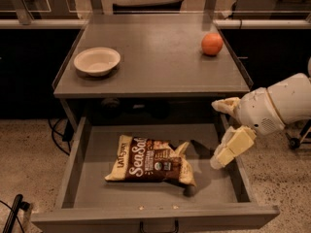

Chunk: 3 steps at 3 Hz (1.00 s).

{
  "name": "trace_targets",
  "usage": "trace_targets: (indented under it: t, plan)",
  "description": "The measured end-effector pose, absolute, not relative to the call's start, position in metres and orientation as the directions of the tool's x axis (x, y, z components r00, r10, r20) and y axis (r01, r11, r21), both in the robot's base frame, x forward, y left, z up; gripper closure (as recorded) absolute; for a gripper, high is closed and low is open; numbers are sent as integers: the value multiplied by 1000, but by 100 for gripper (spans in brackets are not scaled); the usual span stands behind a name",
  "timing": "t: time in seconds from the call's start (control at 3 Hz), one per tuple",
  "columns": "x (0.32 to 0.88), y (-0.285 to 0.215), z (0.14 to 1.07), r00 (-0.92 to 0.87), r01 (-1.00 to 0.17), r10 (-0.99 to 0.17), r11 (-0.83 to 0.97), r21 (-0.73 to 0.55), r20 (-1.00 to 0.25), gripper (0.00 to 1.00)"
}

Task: Pick brown chip bag from top drawer and place on counter

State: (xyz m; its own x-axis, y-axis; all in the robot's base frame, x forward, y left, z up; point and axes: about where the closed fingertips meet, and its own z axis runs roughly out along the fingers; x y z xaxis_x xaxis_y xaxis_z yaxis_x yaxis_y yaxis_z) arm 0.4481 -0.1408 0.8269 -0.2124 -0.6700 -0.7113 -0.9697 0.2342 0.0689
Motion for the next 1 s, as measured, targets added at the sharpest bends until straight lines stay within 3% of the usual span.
trace_targets:
  t: [1.0]
  plan:
    - [451, -66, 762, -251, -954, -606, 287, 87, -755, 0]
